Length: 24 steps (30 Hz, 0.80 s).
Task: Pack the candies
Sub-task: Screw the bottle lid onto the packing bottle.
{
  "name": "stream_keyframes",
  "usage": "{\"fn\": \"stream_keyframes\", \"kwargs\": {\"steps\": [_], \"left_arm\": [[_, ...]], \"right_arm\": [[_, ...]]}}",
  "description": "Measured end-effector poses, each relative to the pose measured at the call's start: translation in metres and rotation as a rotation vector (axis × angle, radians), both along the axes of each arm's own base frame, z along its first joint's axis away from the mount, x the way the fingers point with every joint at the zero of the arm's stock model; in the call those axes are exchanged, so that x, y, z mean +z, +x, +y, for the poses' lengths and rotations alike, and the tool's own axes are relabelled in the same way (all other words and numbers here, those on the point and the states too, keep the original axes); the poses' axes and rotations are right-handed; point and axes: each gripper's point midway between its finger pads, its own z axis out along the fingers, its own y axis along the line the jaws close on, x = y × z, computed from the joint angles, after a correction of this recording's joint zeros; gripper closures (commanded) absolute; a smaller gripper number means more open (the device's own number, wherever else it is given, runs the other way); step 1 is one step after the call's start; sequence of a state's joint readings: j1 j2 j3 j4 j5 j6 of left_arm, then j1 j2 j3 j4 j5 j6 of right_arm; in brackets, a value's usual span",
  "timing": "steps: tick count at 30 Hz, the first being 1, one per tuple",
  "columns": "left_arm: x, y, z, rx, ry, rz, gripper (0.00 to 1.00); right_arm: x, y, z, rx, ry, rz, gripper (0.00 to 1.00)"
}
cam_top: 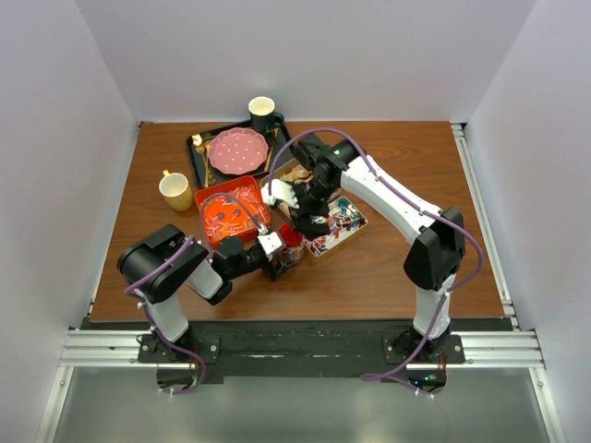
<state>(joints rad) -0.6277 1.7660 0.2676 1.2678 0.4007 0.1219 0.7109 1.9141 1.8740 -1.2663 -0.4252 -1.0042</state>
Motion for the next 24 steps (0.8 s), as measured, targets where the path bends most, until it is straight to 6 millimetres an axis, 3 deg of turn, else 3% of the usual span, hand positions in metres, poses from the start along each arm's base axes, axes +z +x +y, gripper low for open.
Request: {"fn": "stream_keyframes", "kwargs": {"steps": [4, 14, 24], "left_arm": [[0.0, 0.0, 0.0, 0.0, 0.0, 0.0, 1.0], [0.0, 0.001, 0.0, 0.001, 0.001, 0.002, 1.0], [0.0, 0.002, -0.001, 0.003, -0.003, 0.007, 1.0]], "right_arm": [[0.007, 0.017, 0.023, 0.016, 0.064, -0.028, 0.07], [-0.016, 0.003, 0.061, 0.172, 0.077, 0.043, 0.08], [-0.021, -0.01, 0.046, 0.179, 0.039, 0.074, 0.09]]}}
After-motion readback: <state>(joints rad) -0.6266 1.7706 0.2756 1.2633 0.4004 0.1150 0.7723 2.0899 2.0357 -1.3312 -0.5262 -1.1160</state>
